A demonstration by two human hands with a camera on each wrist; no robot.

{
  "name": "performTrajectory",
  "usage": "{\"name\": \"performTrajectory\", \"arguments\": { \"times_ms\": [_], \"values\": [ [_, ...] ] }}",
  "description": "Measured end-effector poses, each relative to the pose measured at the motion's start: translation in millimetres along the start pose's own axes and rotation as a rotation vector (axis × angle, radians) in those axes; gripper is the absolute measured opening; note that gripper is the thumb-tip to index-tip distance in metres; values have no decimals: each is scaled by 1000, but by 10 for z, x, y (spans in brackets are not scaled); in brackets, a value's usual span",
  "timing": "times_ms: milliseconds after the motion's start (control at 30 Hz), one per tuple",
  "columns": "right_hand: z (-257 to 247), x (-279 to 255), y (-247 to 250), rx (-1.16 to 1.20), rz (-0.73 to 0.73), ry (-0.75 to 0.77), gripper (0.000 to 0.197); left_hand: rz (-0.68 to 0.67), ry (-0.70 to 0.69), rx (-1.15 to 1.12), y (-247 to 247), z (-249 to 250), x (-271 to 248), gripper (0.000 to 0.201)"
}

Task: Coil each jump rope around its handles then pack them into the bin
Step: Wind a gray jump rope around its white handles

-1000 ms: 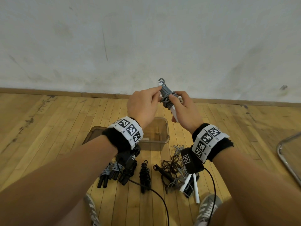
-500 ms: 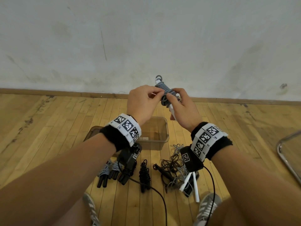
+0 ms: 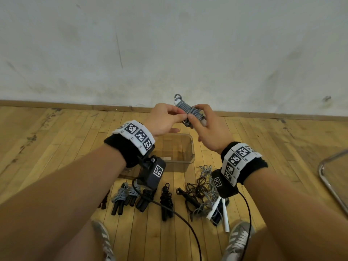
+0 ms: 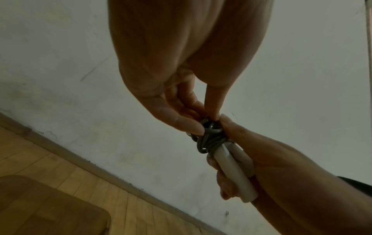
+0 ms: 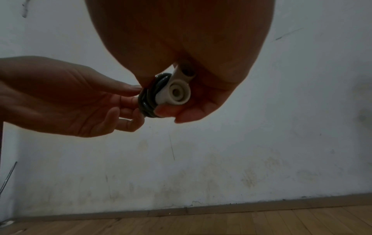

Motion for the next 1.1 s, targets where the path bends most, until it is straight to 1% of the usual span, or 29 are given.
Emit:
{"name": "performTrajectory", "arguments": {
  "times_ms": [100, 133, 200, 267, 367, 433, 500, 600, 700, 767, 833, 933, 1100],
  "values": [
    [41, 16, 2, 16, 29, -42, 46, 5, -64, 168, -75, 24, -14, 9],
    [50, 23, 6, 13, 42, -52, 46, 11, -85, 191, -92, 37, -16, 10],
    [56, 32, 18, 31, 61, -72, 46, 30, -108, 176, -94, 60, -20, 9],
    [47, 36, 43, 72, 68, -94, 44, 40, -120, 124, -93, 82, -32, 4],
    [18, 30, 59, 154, 37, -135, 40, 38, -149, 91, -94, 110, -47, 15],
    [16, 31, 43, 197, 3, -160, 40, 37, -166, 104, -71, 122, -40, 19],
    [10, 31, 12, 238, -36, -167, 43, 54, -197, 156, -38, 127, -18, 18],
    [-14, -7, -63, 287, -102, -195, 42, 105, -280, 301, -5, 156, -14, 14],
    [-37, -79, -129, 339, -148, -238, 33, 133, -323, 434, 18, 167, -18, 11],
    [-52, -104, -164, 389, -157, -249, 25, 149, -352, 477, 32, 183, -25, 11],
    [-58, -111, -176, 412, -149, -263, 27, 150, -384, 515, 17, 204, -33, 11],
    [-79, -113, -167, 406, -136, -260, 37, 181, -416, 491, 27, 207, -35, 11],
    [-87, -112, -107, 383, -75, -237, 39, 196, -406, 348, 11, 144, -2, 13]
  ]
}}
Point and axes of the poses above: each hand's wrist, its own x-axis towards the middle knuckle, its own y-axis out of the back of the hand, z = x × y, the point moved 7 cm from there along x, towards the middle knuckle, and after that the axes turned 11 degrees about -x, right-handed, at the moved point
